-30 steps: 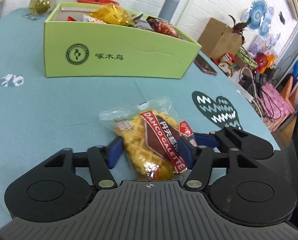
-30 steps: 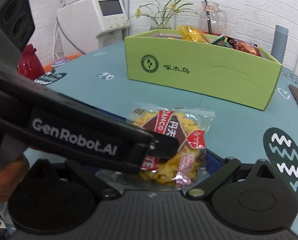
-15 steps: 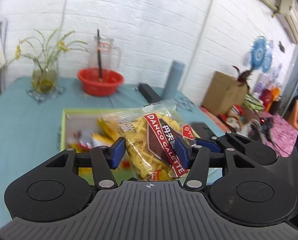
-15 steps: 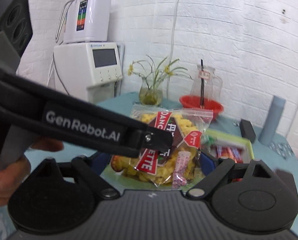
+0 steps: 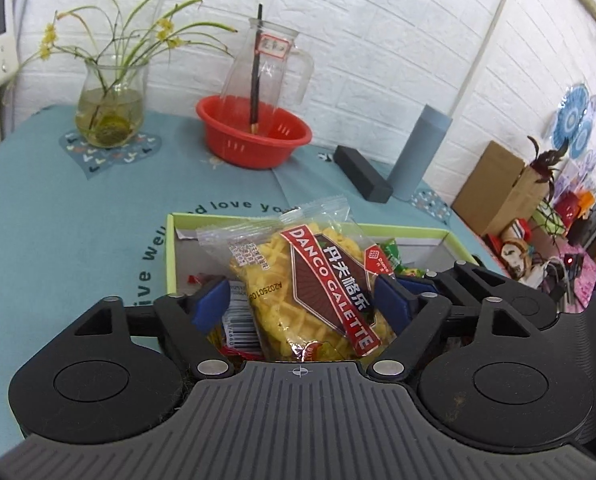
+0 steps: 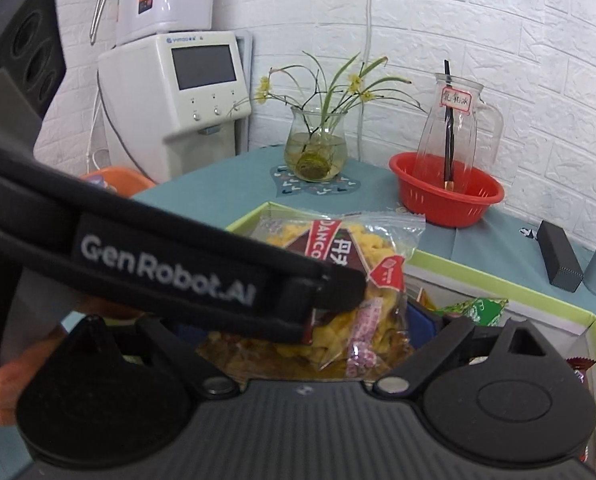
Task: Organize snacks
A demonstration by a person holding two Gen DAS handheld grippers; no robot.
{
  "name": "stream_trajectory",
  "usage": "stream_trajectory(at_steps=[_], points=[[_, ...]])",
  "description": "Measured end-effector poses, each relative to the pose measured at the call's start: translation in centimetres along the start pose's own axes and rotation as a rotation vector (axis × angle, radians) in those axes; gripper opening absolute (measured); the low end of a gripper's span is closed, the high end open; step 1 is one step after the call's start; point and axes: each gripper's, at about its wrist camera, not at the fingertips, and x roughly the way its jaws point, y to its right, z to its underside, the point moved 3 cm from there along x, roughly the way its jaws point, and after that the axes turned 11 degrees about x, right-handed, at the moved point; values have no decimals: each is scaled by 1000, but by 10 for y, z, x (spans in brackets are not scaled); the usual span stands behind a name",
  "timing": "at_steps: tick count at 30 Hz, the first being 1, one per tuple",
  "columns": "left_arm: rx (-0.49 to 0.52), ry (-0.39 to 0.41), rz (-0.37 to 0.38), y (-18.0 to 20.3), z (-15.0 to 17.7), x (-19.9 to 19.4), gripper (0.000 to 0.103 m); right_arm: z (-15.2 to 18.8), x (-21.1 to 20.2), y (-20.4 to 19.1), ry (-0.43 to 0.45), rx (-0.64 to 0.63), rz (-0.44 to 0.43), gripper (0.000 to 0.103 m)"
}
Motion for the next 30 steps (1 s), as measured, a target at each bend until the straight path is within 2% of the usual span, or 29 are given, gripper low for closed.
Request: stream_trajectory(at_steps=[6,7,8,9,11,13,17,21,24,26,30], points=[[22,41,-23,6,-4,-11,75,-6,-5,4,-3,45,-10,94],[17,61,-19,7,-5,-16,76,-8,-9,5,4,58,-21,97],[13,84,-18,8,-7,-23,78,-10,-16,5,21,65,-22,100],[15,113,-26,9,-11,-33,84,-12,-25,5,44,65,-14,100],[27,165,-63,13,-16,-51,89,-14,-44,6,76,65,-1,100],[45,206,-90,20,-21,-71,89,-13,-66,6,106,74,13,100],[55,262,-79,42,-13,-112,91,6,-116,7,153,136,43,101],[87,303,-92,77,19,-154,92,46,-166,6,179,216,103,101],[100,304,-143,108,59,-179,92,84,-200,4,179,307,139,101],[93,280,-167,126,84,-191,92,111,-221,5,174,356,190,101],[99,234,-130,156,130,-215,92,158,-264,4,196,448,314,101]])
